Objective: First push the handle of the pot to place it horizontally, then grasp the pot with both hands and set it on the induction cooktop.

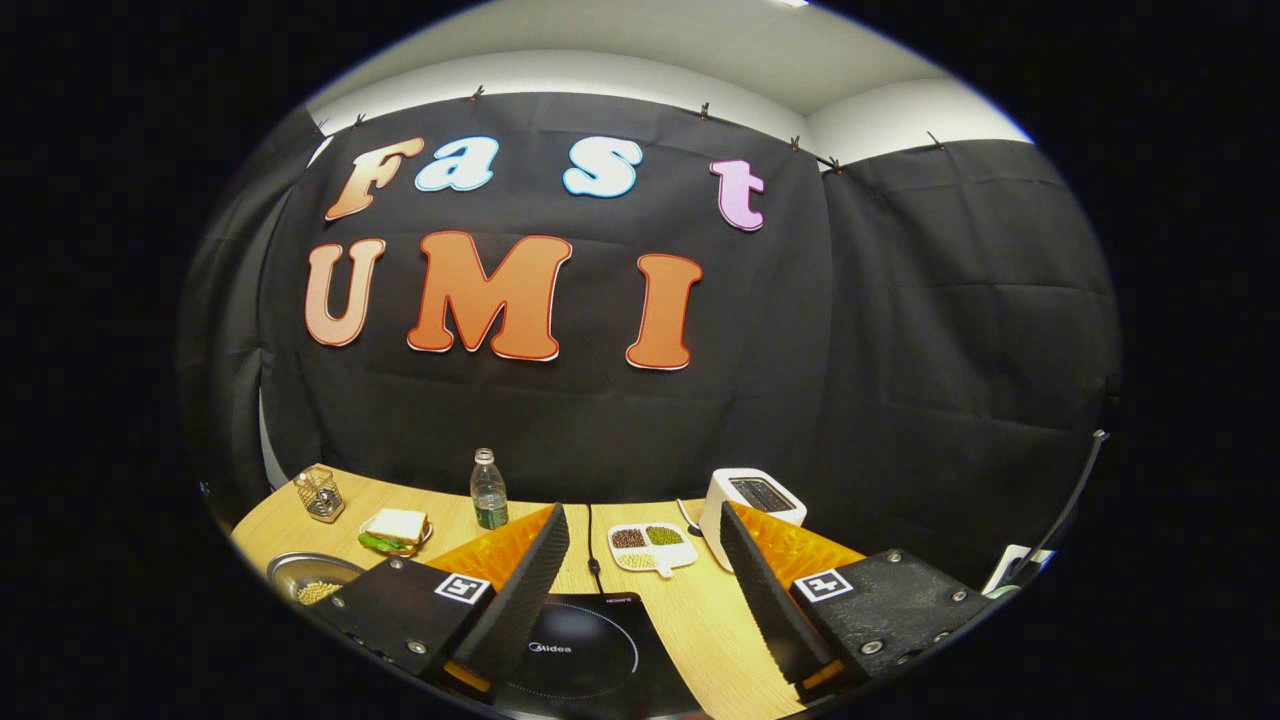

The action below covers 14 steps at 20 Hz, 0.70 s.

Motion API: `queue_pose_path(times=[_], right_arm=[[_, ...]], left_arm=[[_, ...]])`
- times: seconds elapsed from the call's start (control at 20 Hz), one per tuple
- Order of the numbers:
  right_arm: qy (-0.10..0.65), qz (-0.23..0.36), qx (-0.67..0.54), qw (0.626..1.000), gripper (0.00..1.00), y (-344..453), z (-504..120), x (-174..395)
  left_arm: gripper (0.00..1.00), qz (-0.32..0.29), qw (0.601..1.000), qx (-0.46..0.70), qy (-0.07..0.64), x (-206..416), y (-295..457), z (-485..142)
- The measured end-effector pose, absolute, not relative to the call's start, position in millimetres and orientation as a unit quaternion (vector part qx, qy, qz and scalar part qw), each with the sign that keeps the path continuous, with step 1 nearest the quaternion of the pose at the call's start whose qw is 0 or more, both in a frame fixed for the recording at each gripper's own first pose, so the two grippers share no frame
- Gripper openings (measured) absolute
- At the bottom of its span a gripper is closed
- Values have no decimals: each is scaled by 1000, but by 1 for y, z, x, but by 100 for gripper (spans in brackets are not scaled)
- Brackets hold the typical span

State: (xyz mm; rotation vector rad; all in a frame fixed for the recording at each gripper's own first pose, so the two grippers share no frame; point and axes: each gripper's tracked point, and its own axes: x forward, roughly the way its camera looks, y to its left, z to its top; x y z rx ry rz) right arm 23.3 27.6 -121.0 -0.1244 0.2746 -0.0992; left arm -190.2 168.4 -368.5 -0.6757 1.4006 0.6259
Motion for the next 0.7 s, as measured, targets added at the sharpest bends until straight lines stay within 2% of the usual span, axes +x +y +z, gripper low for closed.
queue_pose_path(times=[0.45,0.7], right_arm=[[165,-37,-71,983,95,56,-138,22],[192,-11,-75,978,95,86,-150,17]], left_arm=[[2,286,695,-234,617,-157,209,-377],[2,267,715,-186,619,-137,226,-381]])
